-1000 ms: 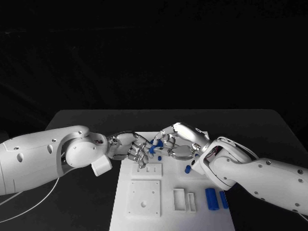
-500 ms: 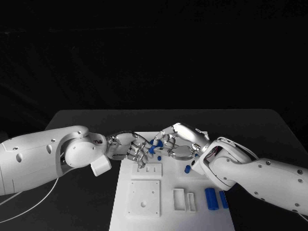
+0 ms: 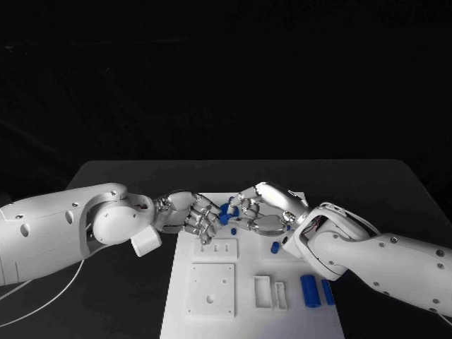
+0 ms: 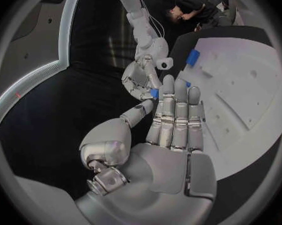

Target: Assemble the parts on the task board

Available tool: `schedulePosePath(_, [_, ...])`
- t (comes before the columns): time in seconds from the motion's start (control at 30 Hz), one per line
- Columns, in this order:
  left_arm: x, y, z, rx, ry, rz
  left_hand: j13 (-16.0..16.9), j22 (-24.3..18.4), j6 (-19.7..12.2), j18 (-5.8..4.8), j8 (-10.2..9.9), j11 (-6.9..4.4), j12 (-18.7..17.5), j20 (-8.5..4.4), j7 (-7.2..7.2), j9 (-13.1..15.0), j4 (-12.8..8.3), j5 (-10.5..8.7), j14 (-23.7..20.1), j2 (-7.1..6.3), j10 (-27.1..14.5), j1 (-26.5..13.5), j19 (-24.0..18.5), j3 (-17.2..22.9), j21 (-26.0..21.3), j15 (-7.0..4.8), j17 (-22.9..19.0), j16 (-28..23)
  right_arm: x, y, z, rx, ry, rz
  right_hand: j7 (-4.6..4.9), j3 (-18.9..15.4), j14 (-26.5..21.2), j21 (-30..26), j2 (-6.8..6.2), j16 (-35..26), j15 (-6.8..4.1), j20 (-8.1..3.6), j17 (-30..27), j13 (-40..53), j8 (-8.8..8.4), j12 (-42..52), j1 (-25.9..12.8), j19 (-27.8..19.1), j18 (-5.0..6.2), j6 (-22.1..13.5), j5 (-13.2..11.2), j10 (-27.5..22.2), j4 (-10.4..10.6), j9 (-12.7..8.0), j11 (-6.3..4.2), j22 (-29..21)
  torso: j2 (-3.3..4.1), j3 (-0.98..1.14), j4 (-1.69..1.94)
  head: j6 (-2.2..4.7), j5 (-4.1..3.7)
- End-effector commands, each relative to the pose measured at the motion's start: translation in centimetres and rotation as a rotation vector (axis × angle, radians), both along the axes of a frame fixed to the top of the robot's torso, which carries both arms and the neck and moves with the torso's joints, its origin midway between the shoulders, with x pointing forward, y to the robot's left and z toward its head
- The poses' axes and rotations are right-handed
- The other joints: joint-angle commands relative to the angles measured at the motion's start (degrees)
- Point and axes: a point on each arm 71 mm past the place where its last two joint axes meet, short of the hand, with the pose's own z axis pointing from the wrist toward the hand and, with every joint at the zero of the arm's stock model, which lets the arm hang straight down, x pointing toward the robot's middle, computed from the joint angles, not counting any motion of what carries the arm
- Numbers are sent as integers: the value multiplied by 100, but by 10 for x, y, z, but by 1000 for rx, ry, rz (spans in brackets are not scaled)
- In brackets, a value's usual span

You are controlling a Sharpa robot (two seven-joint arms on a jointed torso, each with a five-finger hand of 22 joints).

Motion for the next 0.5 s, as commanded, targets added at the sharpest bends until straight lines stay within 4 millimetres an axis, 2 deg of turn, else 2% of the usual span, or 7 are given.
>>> schedulePosePath(0.03, [0,-7,8,-67,-8,-4,6,-4,-37,45,-47,-2,19,3,-5,15,46,-335,-51,-44,-61,-59,-51,10,1,4,15,-37,-5,7,-5,-27,23,47,37,5,2,5,7,-17,-28,0,-2,8,26,-30,-52,16,307,-2,-16,2,16,-5,8,102,0,0,-1,0,5])
schedulePosePath(0.07, [0,-7,8,-68,-8,-5,7,-3,-37,46,-53,-1,20,4,-4,22,51,-424,-52,-70,-64,-68,-54,16,3,5,18,-38,-5,7,-5,-27,24,48,37,5,2,5,7,-17,-28,0,-2,8,26,-30,-53,16,307,-2,-16,2,16,-5,8,102,0,0,-1,0,5])
schedulePosePath(0.13, [0,-7,8,-68,-7,-5,7,-3,-37,46,-55,0,20,5,-4,25,55,-449,-53,-84,-66,-74,-56,18,3,6,19,-39,-6,8,-5,-25,26,51,37,4,2,5,6,-17,-28,0,-2,8,26,-30,-54,16,307,-3,-16,2,15,-4,8,102,0,-1,0,3,6])
schedulePosePath(0.5, [1,-8,8,-66,-8,-2,7,-4,-42,47,-62,1,19,6,-3,30,59,-479,-58,-101,-72,-78,-61,26,3,8,20,-42,-7,12,-5,-15,43,63,37,3,-1,5,18,-18,-28,1,-1,10,24,-30,-58,12,307,-6,-16,0,12,-1,8,103,0,0,-1,1,18])
